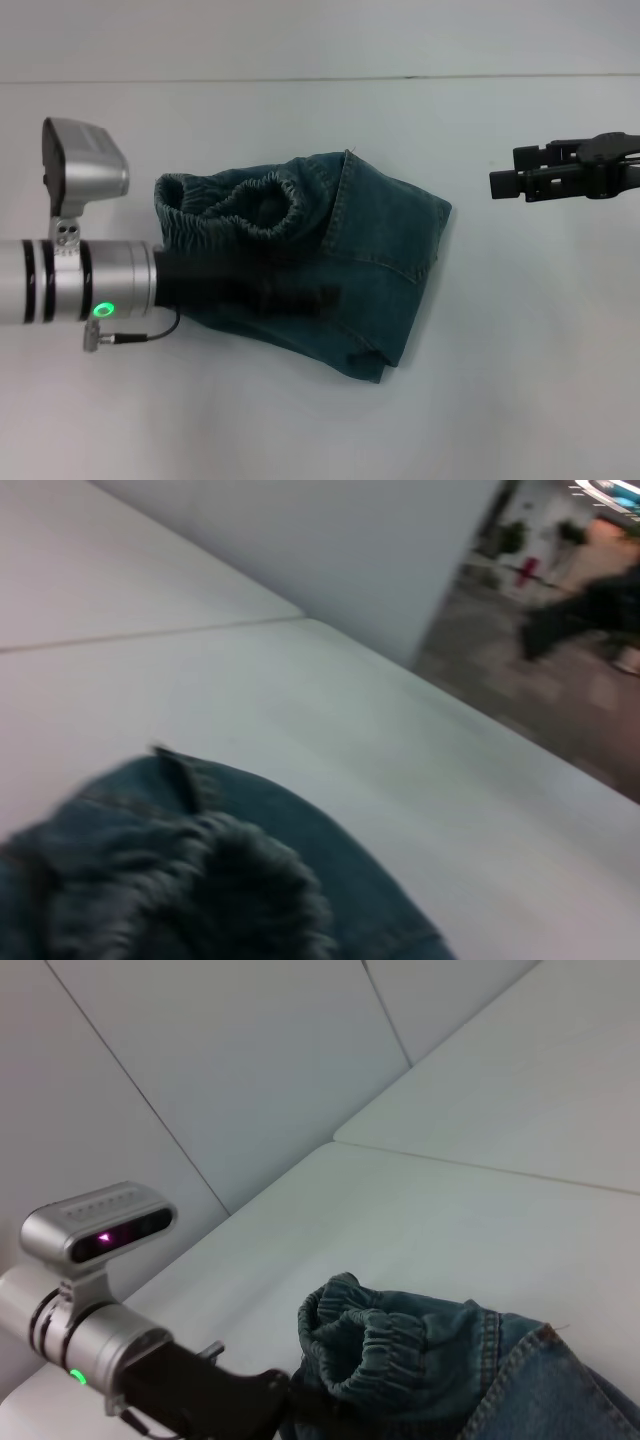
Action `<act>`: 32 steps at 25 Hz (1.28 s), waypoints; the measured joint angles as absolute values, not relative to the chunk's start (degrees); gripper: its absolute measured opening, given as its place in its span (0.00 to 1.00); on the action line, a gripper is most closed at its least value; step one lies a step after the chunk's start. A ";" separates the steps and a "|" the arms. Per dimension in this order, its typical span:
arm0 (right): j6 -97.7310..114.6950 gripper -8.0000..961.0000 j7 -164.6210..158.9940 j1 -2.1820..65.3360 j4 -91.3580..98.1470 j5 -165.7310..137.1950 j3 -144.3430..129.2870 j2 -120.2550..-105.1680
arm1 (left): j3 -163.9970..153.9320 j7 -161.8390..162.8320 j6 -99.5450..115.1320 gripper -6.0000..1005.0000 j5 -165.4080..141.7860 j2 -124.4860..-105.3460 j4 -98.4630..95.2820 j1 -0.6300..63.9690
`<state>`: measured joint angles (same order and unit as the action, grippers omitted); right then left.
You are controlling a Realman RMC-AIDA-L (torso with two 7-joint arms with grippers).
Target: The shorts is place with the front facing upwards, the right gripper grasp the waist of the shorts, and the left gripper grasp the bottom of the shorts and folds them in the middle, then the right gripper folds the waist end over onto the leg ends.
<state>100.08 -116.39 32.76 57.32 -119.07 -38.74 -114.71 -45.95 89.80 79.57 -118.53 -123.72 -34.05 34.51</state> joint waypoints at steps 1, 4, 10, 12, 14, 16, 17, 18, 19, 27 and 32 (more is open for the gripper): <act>100.08 1.00 -116.37 32.72 57.31 -119.07 -38.74 -114.72 | -45.80 90.00 78.07 0.89 -118.31 -123.88 -33.88 34.79; 100.05 1.00 -116.08 32.60 57.14 -119.08 -38.72 -114.92 | -44.38 90.75 73.67 0.95 -116.42 -123.94 -33.17 35.13; 99.65 1.00 -115.51 32.54 56.51 -119.10 -38.66 -115.13 | -41.31 89.24 69.31 0.94 -108.06 -123.90 -32.37 33.70; 99.64 1.00 -115.50 32.57 56.50 -119.10 -38.62 -115.18 | -40.85 89.29 66.87 0.94 -106.89 -123.90 -32.30 33.26; 99.62 1.00 -115.49 32.66 56.51 -119.10 -38.58 -115.19 | -40.50 89.30 64.17 0.94 -105.61 -123.97 -31.96 32.63; 99.61 1.00 -115.48 32.75 56.50 -119.10 -38.58 -115.22 | -40.43 89.28 62.37 0.94 -104.60 -124.03 -31.41 32.19; 99.60 1.00 -115.48 32.79 56.51 -119.10 -38.58 -115.25 | -40.43 89.27 61.60 0.94 -104.22 -124.03 -31.09 32.02; 99.60 1.00 -115.48 32.81 56.51 -119.10 -38.58 -115.28 | -40.43 89.27 60.78 0.94 -103.82 -124.03 -30.78 31.83; 99.59 1.00 -115.51 32.86 56.51 -119.10 -38.58 -115.29 | -40.39 89.26 60.31 0.94 -103.54 -124.03 -30.64 31.73; 99.45 1.00 -115.54 33.12 56.51 -119.04 -38.58 -115.25 | -37.81 87.82 65.64 0.94 -101.27 -123.91 -31.07 29.85; 99.91 1.00 -114.35 33.02 56.52 -118.99 -38.58 -115.42 | -34.66 86.74 76.54 0.94 -101.15 -123.50 -35.10 26.82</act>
